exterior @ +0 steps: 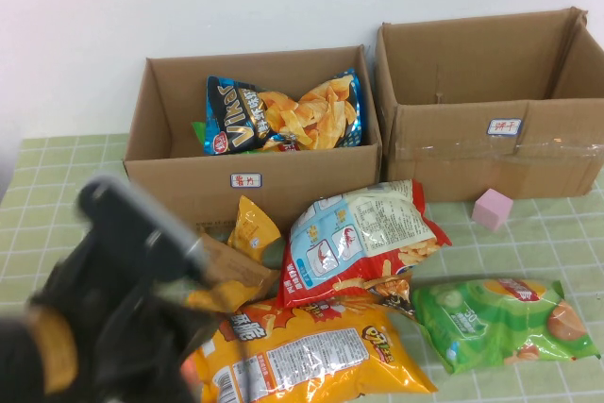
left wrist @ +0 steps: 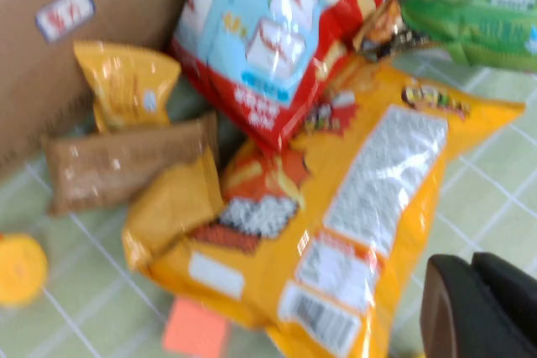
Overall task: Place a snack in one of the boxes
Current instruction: Pick up the potato chip
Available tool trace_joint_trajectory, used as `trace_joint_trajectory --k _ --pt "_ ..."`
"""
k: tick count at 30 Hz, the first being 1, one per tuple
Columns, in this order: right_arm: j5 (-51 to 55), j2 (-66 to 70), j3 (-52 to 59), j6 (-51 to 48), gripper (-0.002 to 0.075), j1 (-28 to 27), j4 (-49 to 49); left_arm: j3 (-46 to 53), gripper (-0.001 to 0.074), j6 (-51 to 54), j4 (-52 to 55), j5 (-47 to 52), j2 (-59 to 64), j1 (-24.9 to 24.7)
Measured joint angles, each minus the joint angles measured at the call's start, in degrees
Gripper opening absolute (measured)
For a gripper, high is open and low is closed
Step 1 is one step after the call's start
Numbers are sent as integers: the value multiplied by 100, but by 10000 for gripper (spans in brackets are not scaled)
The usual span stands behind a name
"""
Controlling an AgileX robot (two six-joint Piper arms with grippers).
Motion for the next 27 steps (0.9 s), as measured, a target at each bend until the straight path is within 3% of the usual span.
trace_joint_trajectory --k 6,16,19,23,27 --pt "230 812 -470 -888 -2 496 -127 1023 -1 -251 0 -138 -1010 0" --pt "1531 2878 -2362 -1017 7 874 -550 1644 -1 -401 0 -65 -2442 0" --pt "1998 3518 -2854 -1041 76 1003 -515 1644 -1 -401 0 -55 -2664 0" --pt "2223 4288 -3190 -1113 253 1460 -632 1644 -1 -401 0 -55 -2768 0" --pt "1992 4829 -3239 -1332 368 2091 -1535 1644 -1 -401 0 -55 -2768 0"
